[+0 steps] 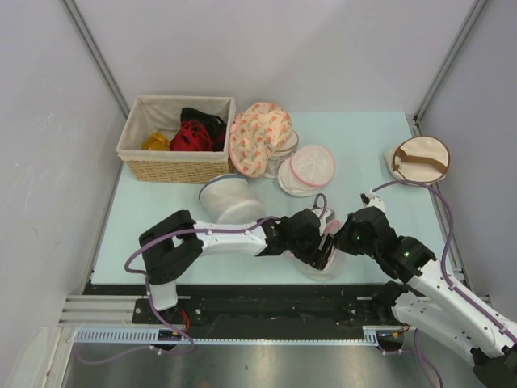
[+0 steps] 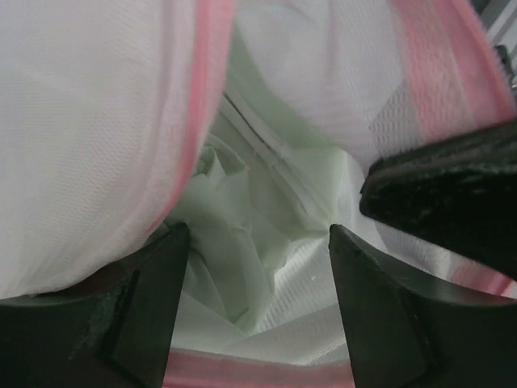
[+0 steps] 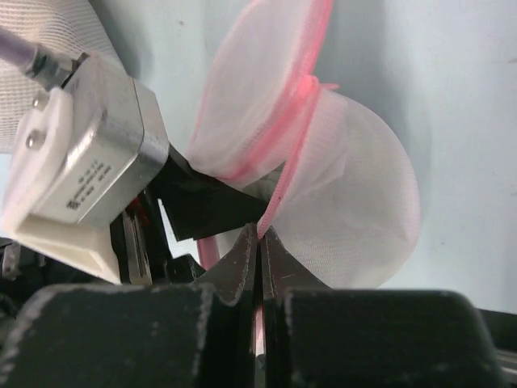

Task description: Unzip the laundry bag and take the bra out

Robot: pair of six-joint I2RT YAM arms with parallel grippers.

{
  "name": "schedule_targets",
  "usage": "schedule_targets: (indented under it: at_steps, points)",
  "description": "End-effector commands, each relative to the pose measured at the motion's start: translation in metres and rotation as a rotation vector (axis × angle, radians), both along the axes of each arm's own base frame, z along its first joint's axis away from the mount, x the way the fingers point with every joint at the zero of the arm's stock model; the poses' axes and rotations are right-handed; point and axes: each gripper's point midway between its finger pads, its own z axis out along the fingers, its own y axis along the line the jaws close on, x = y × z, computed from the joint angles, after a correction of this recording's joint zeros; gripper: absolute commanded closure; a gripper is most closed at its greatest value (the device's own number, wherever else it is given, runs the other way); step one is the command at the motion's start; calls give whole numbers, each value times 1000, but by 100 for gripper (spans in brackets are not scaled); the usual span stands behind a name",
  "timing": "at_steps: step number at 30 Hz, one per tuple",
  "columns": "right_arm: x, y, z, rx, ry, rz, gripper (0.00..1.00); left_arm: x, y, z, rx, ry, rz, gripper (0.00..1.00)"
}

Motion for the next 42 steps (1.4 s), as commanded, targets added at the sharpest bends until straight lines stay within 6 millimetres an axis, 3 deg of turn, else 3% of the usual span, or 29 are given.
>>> schedule_targets:
  at_steps: [1, 8, 11, 13, 14, 15, 20, 21, 22, 23, 24, 26, 27, 28, 30, 31, 35, 42]
  points:
    - [5, 2, 9, 29, -28, -25, 100, -2, -3, -10, 55, -46, -4, 25]
    - [6, 1, 15, 48, -53, -33, 100, 12, 17, -45, 230, -155, 28, 30]
    - [8, 3, 19, 55, -61, -30, 100, 13, 20, -53, 256, -164, 25, 39]
    - [8, 4, 19, 56, -55, -31, 100, 15, 20, -49, 269, -175, 21, 73]
    - [8, 5, 21, 60, -56, -31, 100, 17, 19, -39, 251, -187, 23, 83]
    - [8, 5, 21, 63, -58, -30, 100, 17, 16, -29, 230, -192, 18, 100]
    - [8, 3, 23, 62, -62, -41, 100, 8, 5, 40, 72, -230, -91, 100]
    - [9, 1, 22, 55, -64, -48, 100, 7, 6, 66, 17, -252, -102, 100]
    - [8, 0, 22, 54, -65, -50, 100, 5, 6, 80, -21, -258, -113, 100]
    - [9, -1, 24, 57, -71, -53, 100, 8, 9, 91, -51, -259, -111, 100]
    - [9, -1, 22, 53, -68, -54, 100, 2, 15, 118, -125, -256, -125, 100]
    - [9, -2, 22, 49, -67, -57, 100, 12, 23, 150, -236, -261, -102, 99]
    - [9, -2, 21, 45, -63, -58, 100, 2, 32, 170, -316, -225, -124, 100]
    - [9, -2, 20, 42, -61, -59, 100, 6, 33, 191, -399, -242, -120, 100]
    - [9, -1, 19, 44, -56, -53, 100, 15, 48, 203, -466, -221, -85, 100]
    - [9, 0, 20, 46, -59, -50, 100, 11, 53, 228, -544, -243, -105, 100]
    - [10, 1, 21, 51, -63, -49, 100, 19, 73, 258, -636, -264, -91, 100]
    - [8, 1, 24, 63, -67, -55, 100, 24, 91, 295, -747, -294, -63, 100]
